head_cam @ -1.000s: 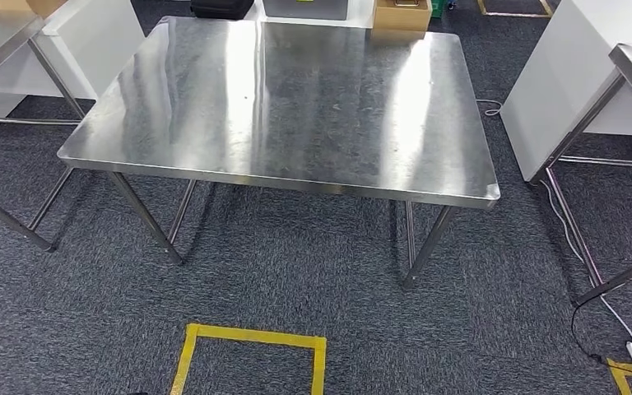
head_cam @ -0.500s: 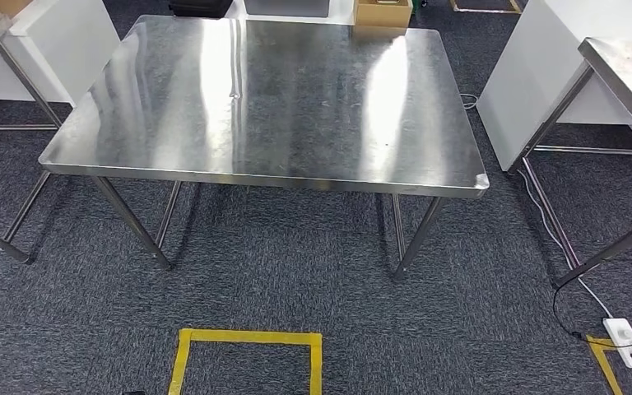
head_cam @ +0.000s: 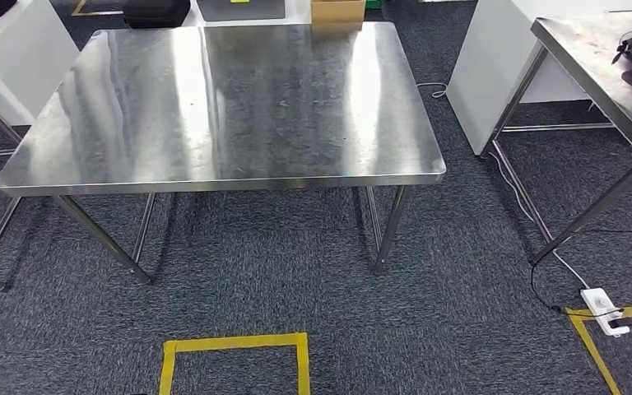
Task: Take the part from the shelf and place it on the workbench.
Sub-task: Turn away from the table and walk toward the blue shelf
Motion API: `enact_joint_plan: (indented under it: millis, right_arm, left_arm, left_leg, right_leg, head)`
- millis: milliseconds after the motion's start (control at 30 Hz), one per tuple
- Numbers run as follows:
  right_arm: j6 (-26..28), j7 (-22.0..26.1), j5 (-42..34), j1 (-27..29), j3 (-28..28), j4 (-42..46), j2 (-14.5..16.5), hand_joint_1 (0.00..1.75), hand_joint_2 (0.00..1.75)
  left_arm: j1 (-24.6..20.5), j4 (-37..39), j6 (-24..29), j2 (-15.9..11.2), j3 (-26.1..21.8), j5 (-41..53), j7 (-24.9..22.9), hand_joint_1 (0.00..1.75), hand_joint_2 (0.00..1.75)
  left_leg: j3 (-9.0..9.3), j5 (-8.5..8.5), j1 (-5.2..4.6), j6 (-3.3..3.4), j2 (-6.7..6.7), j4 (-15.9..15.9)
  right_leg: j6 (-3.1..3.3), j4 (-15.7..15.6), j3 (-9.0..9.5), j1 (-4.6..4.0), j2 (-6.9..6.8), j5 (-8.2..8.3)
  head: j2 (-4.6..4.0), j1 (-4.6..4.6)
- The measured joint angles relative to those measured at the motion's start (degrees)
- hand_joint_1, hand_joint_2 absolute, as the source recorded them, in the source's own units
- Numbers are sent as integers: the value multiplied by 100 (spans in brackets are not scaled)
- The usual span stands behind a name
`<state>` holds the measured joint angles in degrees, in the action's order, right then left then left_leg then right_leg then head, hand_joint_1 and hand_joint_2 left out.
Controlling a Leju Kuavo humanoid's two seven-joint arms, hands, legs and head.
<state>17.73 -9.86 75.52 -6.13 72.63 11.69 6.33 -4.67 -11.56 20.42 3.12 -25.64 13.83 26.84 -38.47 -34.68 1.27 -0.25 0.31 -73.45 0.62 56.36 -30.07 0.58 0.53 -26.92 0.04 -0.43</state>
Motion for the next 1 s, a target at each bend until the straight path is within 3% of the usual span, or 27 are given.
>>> enact_joint_plan:
  millis: [33, 100, 167, 200, 300, 400, 667, 800, 1000]
  right_arm:
    - [-4, -13, 24, 3, -1, 0, 1, 0, 87]
    - [-10, -37, 71, -3, -3, -1, 6, 0, 175]
    - [-11, -40, 92, -11, -5, -3, 15, 0, 175]
    - [-11, -41, 98, -10, -7, -4, 13, 0, 175]
    - [-40, -32, 108, -6, -12, -4, 0, 0, 175]
    - [-58, -9, 106, -12, -25, -4, 3, 0, 175]
    - [-22, -6, 89, -10, -28, -4, 3, 0, 175]
    - [-22, -19, 77, -8, -28, -4, 10, 0, 0]
    - [-16, -32, 74, -7, -28, -4, 27, 0, 0]
  left_arm:
    - [1, 0, -1, -2, 0, 0, -5, 0, 0]
    - [-4, 0, -3, -11, 0, 2, -16, 0, 0]
    - [-11, 0, -3, -20, 1, 7, -23, 0, 0]
    - [-14, 0, -3, -19, 1, 8, -27, 0, 0]
    - [-15, 0, -9, -11, -1, 7, -39, 0, 0]
    - [-19, 0, -17, -20, -2, 11, -39, 0, 0]
    - [-24, 0, -77, -19, -2, 23, -39, 0, 0]
    - [-23, 0, -142, -21, -2, 24, -43, 0, 0]
    - [-22, 0, -243, -30, -1, 26, -60, 0, 0]
  left_leg:
    - [86, 165, 0, 17, -4, 195]
    - [454, 572, -10, 83, -40, 978]
    - [680, 754, -30, 131, -69, 1502]
    - [695, 750, -44, 129, -69, 1560]
    - [690, 764, -84, 114, -58, 1582]
    - [686, 768, -119, 143, -58, 1579]
    - [681, 769, -128, 167, -58, 1574]
    - [682, 770, -124, 167, -58, 1574]
    - [667, 777, -113, 178, -58, 1562]
  right_leg:
    - [0, 2, 9, -11, 27, -1]
    - [-4, 6, 25, -38, 73, -5]
    - [-23, 23, 1, -78, 99, -16]
    - [-27, 34, -32, -103, 102, -25]
    - [-28, 48, -97, -117, 102, -41]
    - [-48, 47, -97, -106, 101, -30]
    - [-68, 37, -87, -86, 102, -17]
    - [-69, 37, -83, -89, 102, -17]
    - [-87, 35, -58, -54, 102, -3]
  head:
    - [0, 0]
    - [0, 1]
    - [0, 5]
    - [0, 9]
    - [0, 13]
    - [0, 13]
    - [0, 13]
    - [0, 11]
    - [0, 10]
